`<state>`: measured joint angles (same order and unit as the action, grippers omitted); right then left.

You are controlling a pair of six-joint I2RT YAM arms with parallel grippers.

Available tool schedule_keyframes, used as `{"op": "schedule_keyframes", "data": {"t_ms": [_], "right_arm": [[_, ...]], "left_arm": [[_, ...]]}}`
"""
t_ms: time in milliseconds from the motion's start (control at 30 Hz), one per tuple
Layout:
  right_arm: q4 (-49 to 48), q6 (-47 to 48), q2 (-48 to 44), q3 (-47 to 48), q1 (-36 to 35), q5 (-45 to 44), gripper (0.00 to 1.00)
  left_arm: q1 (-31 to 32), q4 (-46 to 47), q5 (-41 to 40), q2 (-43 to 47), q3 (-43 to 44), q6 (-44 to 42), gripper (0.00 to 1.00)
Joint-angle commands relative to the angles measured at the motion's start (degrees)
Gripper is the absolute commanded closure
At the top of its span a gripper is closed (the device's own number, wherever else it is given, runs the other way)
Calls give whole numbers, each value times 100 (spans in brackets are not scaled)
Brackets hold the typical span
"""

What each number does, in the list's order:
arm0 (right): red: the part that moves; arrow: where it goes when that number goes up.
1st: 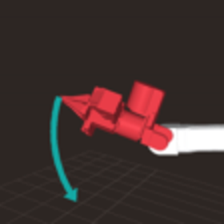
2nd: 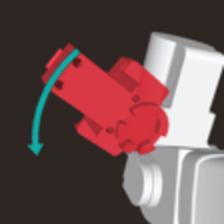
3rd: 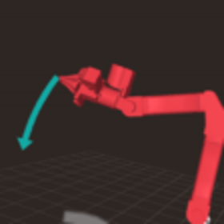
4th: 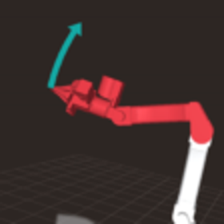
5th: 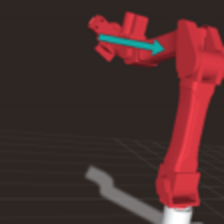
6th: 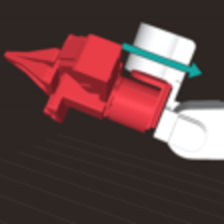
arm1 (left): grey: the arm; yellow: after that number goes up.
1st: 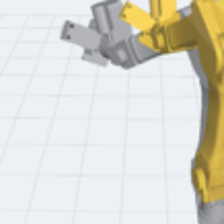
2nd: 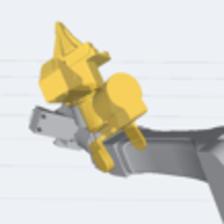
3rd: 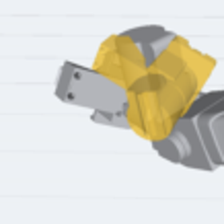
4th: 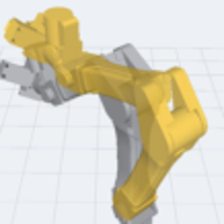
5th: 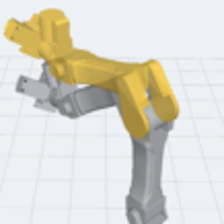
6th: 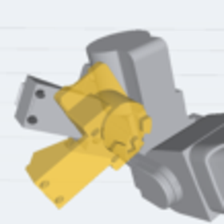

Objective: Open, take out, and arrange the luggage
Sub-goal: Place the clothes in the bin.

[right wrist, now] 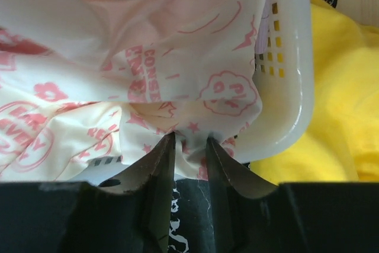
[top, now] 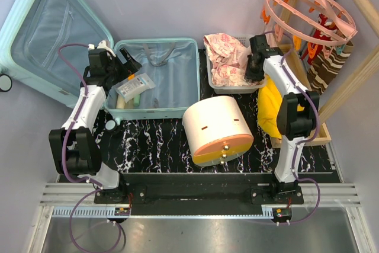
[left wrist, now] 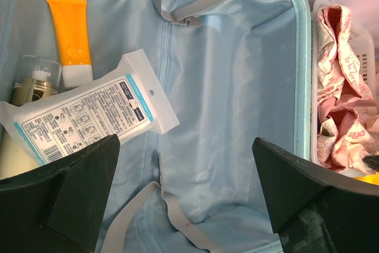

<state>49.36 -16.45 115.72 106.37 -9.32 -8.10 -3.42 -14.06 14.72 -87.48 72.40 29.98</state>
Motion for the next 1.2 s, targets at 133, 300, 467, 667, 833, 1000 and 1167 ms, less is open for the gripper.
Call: {"op": "schedule_keyframes", "data": {"t_ms": [133, 300, 467, 667, 833, 1000, 1167], "right_arm": [[12, -131, 767, 174, 62, -78, 68], [-6, 1, 645, 138, 53, -25, 68], [-128, 361, 276, 551, -192, 150, 62], [-295, 669, 21, 851, -868, 344, 52], [-665, 573, 99, 850, -1186, 792, 49], [-647, 432, 494, 1088, -1204, 1056, 58], [-394, 555, 864, 1149, -1204, 1204, 62]], "left_arm": [[-1, 308, -39, 47, 90, -97, 1], [-1, 308, -57, 73, 55, -97, 1], [-9, 325, -22, 56, 46, -71, 1], [-9, 334, -13, 91, -24, -80, 1], [-10, 326, -4, 144, -103, -97, 1], [-1, 290, -4, 170, -95, -132, 1], [-1, 281, -22, 205, -147, -141, 1]]}}
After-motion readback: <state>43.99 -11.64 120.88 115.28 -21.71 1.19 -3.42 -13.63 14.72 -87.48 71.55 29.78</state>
